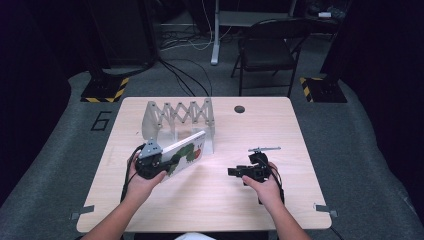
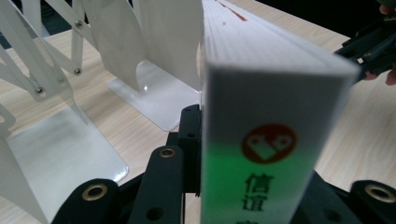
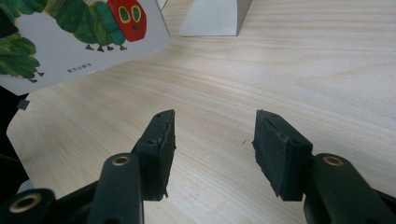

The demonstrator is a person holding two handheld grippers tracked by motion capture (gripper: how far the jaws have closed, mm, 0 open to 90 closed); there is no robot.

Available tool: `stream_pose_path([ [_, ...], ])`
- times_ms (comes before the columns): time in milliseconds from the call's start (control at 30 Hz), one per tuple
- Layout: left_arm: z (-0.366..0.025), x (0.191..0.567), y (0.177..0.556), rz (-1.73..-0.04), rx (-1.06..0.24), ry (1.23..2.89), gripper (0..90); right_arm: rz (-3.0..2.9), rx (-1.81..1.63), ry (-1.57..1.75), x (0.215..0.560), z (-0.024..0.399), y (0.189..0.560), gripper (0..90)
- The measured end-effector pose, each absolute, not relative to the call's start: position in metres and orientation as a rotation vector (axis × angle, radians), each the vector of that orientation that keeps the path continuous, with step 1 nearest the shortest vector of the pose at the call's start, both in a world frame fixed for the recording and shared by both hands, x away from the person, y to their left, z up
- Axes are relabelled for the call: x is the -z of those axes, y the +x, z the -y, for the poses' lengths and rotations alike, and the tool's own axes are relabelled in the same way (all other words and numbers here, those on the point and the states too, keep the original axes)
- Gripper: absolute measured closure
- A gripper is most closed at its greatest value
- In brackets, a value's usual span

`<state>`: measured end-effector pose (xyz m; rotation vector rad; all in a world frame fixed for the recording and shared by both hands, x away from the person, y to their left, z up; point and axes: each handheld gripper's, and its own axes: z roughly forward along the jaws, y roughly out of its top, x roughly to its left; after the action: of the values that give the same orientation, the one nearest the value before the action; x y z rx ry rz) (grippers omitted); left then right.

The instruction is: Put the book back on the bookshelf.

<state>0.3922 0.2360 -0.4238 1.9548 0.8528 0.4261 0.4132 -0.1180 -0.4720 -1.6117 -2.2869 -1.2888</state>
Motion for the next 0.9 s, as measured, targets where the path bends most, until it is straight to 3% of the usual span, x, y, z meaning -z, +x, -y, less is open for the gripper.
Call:
stream_pose_path([
  [900, -0.234, 0.423, 0.427, -0.912, -0.463, 1.926, 75.5, 2.284, 1.29, -1.611, 0.472, 0.119, 0.414, 48.4],
])
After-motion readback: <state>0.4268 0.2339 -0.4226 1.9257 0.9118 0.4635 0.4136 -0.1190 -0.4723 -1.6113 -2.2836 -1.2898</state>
